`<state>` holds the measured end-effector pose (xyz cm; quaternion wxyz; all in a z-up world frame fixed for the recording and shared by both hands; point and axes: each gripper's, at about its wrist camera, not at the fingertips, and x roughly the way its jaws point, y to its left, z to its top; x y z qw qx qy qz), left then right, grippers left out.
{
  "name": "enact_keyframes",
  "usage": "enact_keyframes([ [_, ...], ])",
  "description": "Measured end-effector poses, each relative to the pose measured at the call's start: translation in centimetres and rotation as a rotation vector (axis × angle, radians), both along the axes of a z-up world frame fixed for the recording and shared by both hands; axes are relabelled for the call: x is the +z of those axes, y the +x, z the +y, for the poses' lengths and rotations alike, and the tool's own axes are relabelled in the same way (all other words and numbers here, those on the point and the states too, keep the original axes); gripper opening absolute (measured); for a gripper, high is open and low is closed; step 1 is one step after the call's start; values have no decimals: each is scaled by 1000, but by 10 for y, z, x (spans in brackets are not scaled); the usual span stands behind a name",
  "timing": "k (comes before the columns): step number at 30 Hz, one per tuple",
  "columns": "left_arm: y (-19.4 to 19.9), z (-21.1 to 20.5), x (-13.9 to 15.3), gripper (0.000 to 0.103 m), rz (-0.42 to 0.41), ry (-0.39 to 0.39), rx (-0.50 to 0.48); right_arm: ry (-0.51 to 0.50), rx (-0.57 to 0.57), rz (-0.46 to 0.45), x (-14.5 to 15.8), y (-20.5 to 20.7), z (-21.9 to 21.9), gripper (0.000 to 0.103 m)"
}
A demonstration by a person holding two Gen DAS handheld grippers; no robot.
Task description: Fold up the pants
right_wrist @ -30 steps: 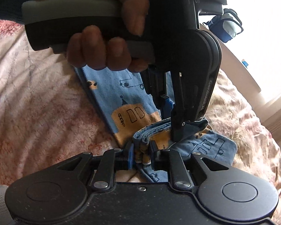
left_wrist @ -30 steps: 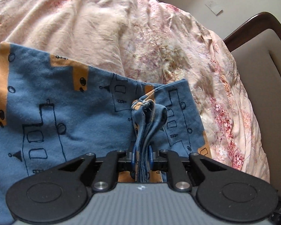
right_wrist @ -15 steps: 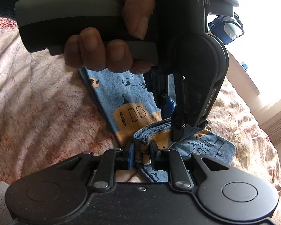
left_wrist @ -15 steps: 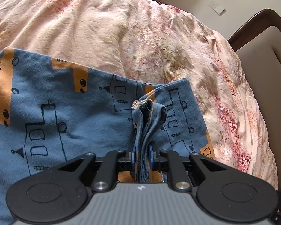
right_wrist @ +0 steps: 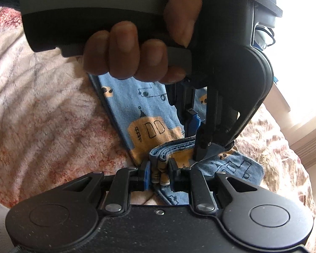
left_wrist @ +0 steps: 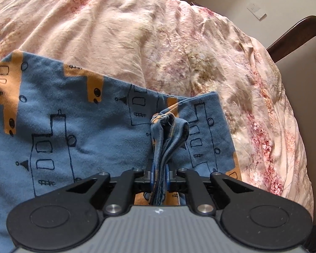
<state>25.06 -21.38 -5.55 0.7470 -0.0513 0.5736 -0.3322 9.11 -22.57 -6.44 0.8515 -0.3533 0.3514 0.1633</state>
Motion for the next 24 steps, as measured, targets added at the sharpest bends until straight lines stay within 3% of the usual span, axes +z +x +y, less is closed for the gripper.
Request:
enact_keyframes([
  [7, 8, 45, 29, 10, -29, -58, 47, 42, 12, -40, 28, 3, 26, 17],
  [12, 19, 100, 39, 10, -44, -31, 130, 85, 87, -63, 39, 13, 65, 17],
  [20, 31, 155, 18, 11, -4, -22, 215, 134, 163, -27, 22, 31, 118, 16],
  [24, 34, 167, 3, 21, -4, -28, 226, 122, 167, -18, 7, 36, 125, 19],
])
